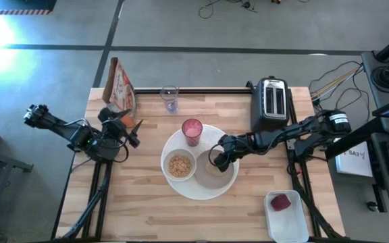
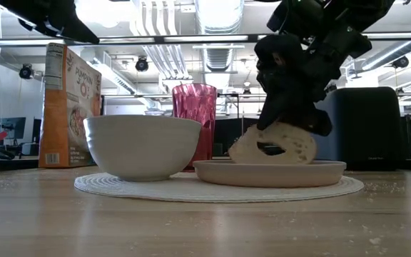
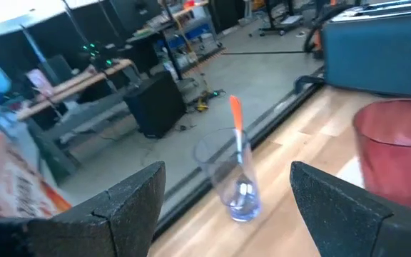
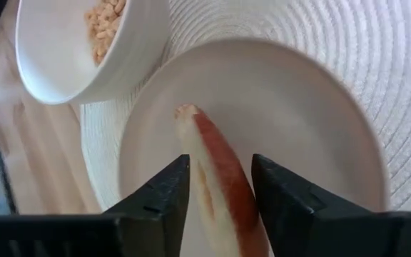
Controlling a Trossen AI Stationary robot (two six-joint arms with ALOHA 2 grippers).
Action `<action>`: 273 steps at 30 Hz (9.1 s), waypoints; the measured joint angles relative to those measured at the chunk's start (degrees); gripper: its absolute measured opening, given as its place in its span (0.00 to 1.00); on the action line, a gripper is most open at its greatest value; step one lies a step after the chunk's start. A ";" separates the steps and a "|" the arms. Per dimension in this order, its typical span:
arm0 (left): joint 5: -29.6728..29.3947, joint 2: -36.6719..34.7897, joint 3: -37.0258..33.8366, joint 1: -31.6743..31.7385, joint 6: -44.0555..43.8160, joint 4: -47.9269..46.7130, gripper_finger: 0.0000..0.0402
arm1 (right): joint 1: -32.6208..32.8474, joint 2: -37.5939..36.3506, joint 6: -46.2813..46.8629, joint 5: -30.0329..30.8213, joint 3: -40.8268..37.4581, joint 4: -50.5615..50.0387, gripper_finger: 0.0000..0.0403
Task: Arrange a breakfast setting
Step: Put the toasted bagel on top of the gray plate on white table mat, then put the red apple to the left of the red cup on the white table mat
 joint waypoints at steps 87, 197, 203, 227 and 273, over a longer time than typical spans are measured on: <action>-2.41 1.19 1.81 0.00 -2.26 -3.70 0.70 | 37.52 1.57 8.85 -11.70 29.03 -67.24 0.57; 0.60 5.78 4.15 -0.02 -7.69 0.20 0.70 | 52.30 21.14 4.71 -3.53 26.99 -68.05 0.59; 1.74 5.88 4.15 -0.02 -7.85 0.26 0.70 | 52.57 21.05 5.44 -8.32 27.94 -67.54 0.60; 4.65 7.09 4.17 -0.05 -7.89 1.09 0.70 | 53.60 19.64 6.97 -8.36 33.27 -71.55 0.58; 4.97 7.06 4.17 -0.02 -7.89 1.27 0.70 | 57.77 16.99 9.37 -10.19 17.45 -62.84 0.50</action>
